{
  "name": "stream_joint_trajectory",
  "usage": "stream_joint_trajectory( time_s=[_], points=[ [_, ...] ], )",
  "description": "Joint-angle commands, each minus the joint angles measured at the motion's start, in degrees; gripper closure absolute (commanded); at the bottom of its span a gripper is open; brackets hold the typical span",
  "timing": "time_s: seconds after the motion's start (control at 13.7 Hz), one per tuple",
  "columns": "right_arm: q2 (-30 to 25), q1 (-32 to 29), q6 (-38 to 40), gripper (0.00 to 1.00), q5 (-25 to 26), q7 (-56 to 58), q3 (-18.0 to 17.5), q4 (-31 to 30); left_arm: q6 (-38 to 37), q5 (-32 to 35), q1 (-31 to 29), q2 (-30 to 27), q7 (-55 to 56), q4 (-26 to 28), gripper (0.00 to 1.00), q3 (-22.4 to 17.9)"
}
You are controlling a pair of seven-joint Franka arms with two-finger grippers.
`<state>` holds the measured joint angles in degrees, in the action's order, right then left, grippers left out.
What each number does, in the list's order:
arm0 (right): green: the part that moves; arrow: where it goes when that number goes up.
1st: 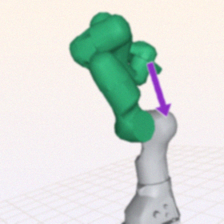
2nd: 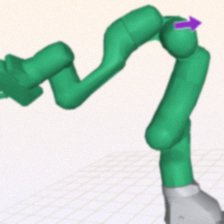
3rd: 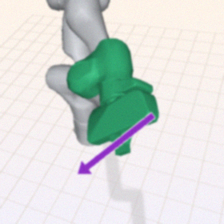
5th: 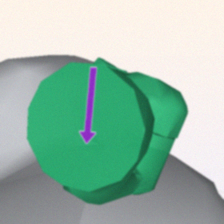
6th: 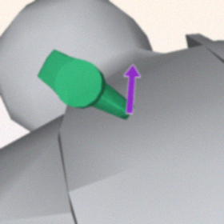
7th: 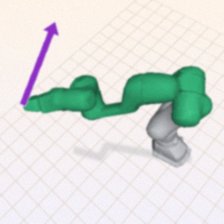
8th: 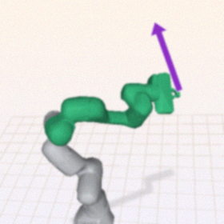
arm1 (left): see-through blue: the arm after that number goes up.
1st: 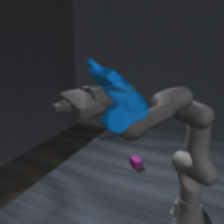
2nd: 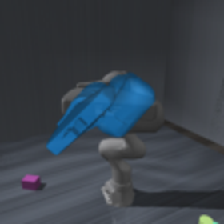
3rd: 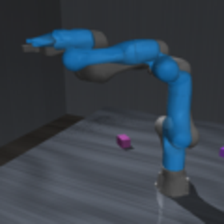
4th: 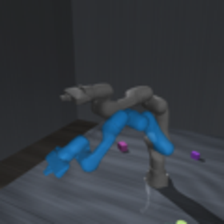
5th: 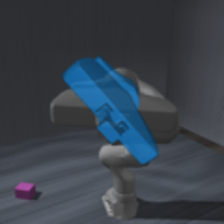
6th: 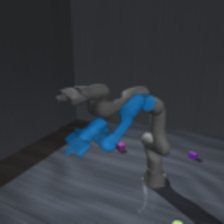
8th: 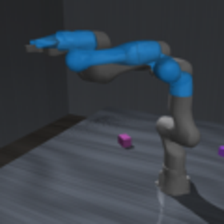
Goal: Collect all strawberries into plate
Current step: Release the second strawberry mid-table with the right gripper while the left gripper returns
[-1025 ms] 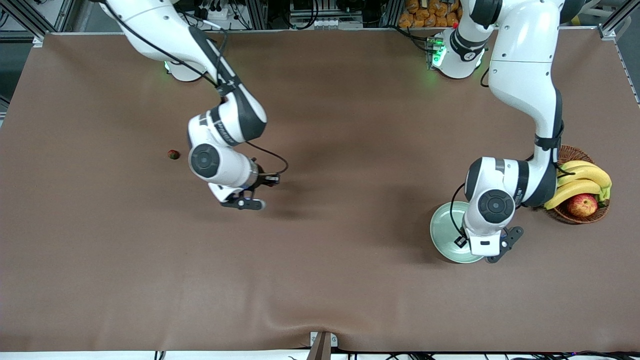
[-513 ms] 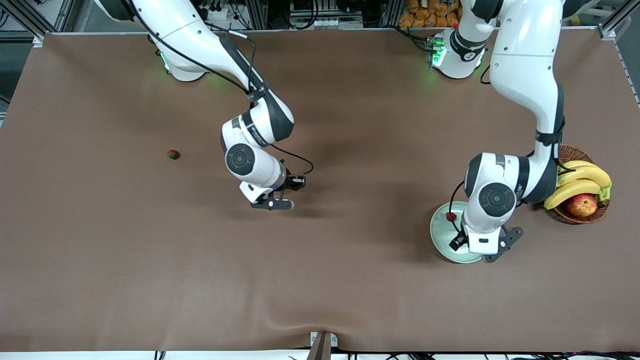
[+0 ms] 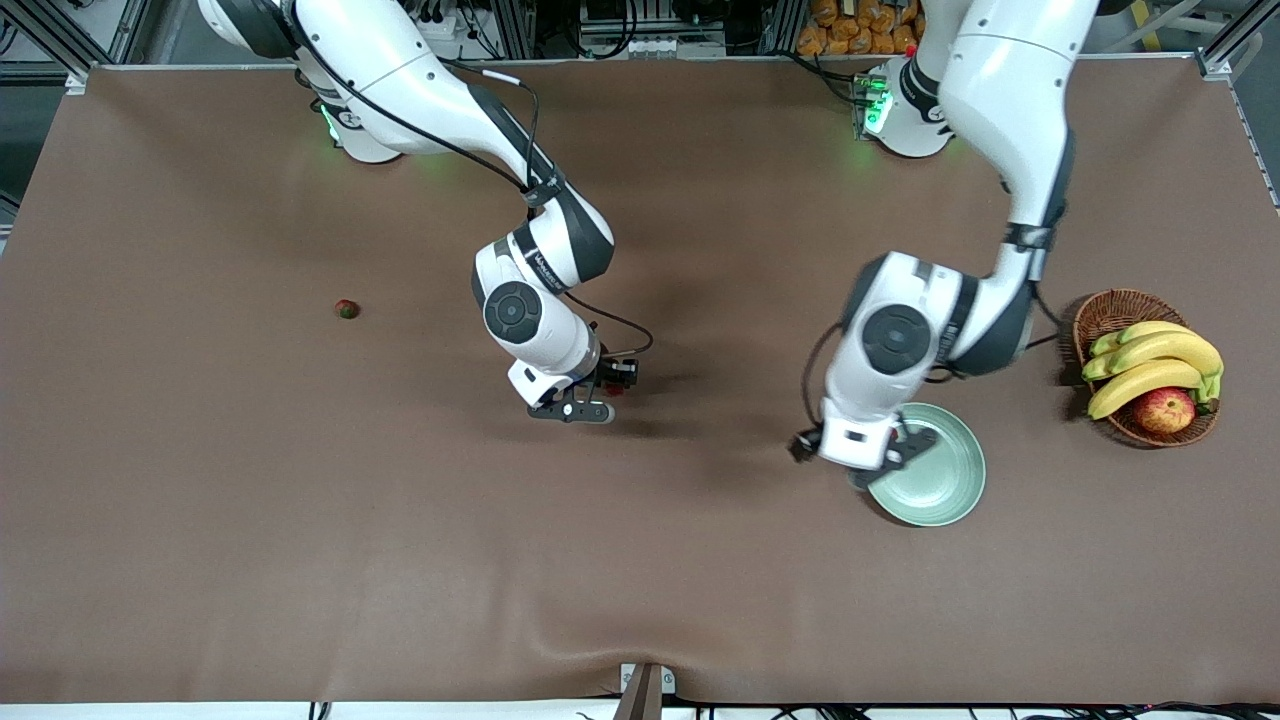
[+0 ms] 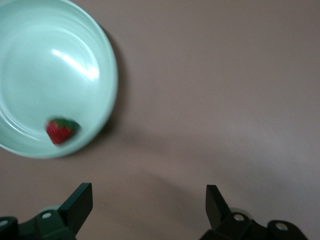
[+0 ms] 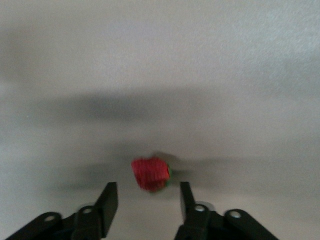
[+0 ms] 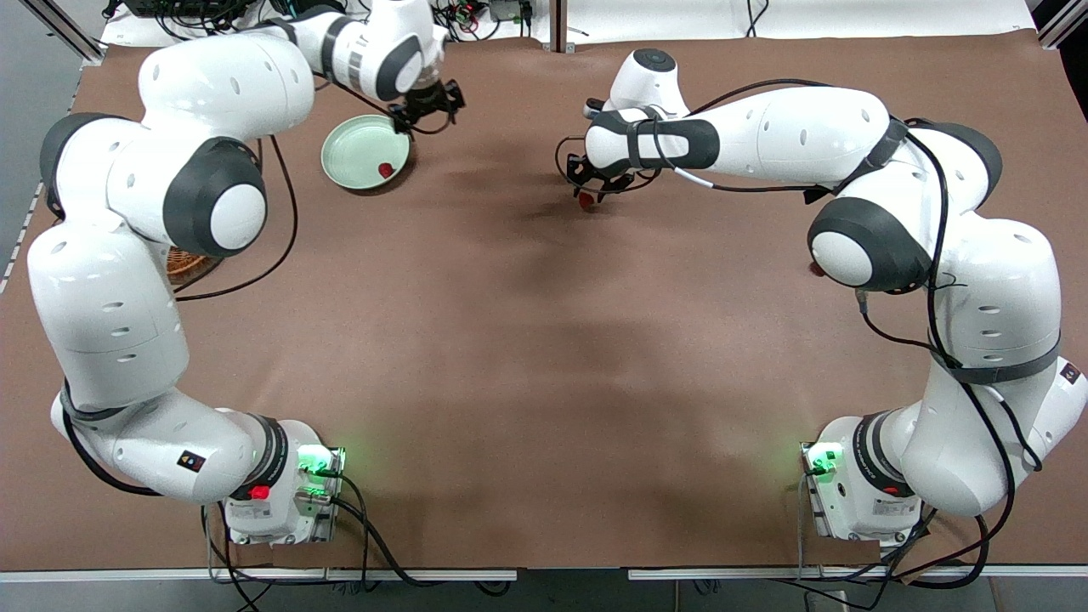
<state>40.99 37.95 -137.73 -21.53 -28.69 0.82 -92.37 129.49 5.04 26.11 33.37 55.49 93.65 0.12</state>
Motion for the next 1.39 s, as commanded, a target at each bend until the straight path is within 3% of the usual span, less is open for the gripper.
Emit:
stream_joint_trajectory(
  time_s=[0.0,0.29,0.44,0.66,0.88,1.32],
  points=[
    [-1.2,-1.1,0.6,0.02,-0.7,0.3,0.2,1.3,-0.5,-0.7,2.2,1.1,2.2,-1.7,0.0,0.5],
    [-8.7,-6.8,11.7,0.0,-0.3,0.6,0.3,-0.3,-0.4,-0.8,5.3,3.9,6.7,-6.0,0.0,0.6],
    [-12.8,-11.1,16.7,0.0,1.0,6.6,0.3,-4.1,-0.1,-0.9,7.0,6.0,8.3,-8.7,0.0,0.6],
    [-20.1,-17.6,16.9,0.0,2.5,13.6,0.3,-15.3,0.8,-0.9,10.2,8.8,12.7,-11.9,0.0,0.6],
    [-24.7,-24.7,17.3,0.0,10.5,21.1,0.3,-23.4,3.7,-1.1,13.7,10.9,20.1,-13.6,0.0,0.8],
    [-27.1,-35.9,19.5,0.0,16.6,35.2,0.5,-31.5,12.0,-1.2,18.3,16.4,37.6,-16.9,0.0,0.7]
  ],
)
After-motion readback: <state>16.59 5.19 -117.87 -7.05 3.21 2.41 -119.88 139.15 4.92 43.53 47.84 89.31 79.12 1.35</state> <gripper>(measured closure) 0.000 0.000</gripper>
